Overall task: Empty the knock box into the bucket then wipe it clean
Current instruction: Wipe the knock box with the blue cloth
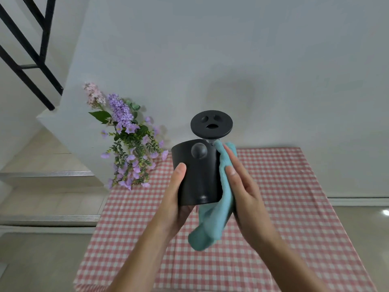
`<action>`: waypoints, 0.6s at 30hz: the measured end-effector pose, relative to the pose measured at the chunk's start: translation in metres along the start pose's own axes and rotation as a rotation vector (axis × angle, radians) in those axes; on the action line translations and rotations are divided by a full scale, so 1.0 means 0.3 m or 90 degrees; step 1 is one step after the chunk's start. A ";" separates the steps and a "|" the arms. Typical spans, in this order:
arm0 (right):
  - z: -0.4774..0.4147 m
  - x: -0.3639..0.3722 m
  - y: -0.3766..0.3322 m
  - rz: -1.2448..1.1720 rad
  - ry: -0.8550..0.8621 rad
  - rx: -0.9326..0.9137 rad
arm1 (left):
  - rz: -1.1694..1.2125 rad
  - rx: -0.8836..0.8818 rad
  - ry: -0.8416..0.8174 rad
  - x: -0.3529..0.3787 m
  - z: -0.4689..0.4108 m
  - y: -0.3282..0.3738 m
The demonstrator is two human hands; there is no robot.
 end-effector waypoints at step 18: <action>-0.042 0.012 -0.084 0.185 -0.004 -0.099 | -0.132 0.009 -0.023 0.006 0.000 0.001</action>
Point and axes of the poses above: each hand's wrist, its own z-axis away from the middle knuckle, its own x-axis out of the palm, y = z × x, the point moved 7 cm from there along -z, towards the middle knuckle, and after that the axes turned 2 degrees about x, right-handed, at the moved point
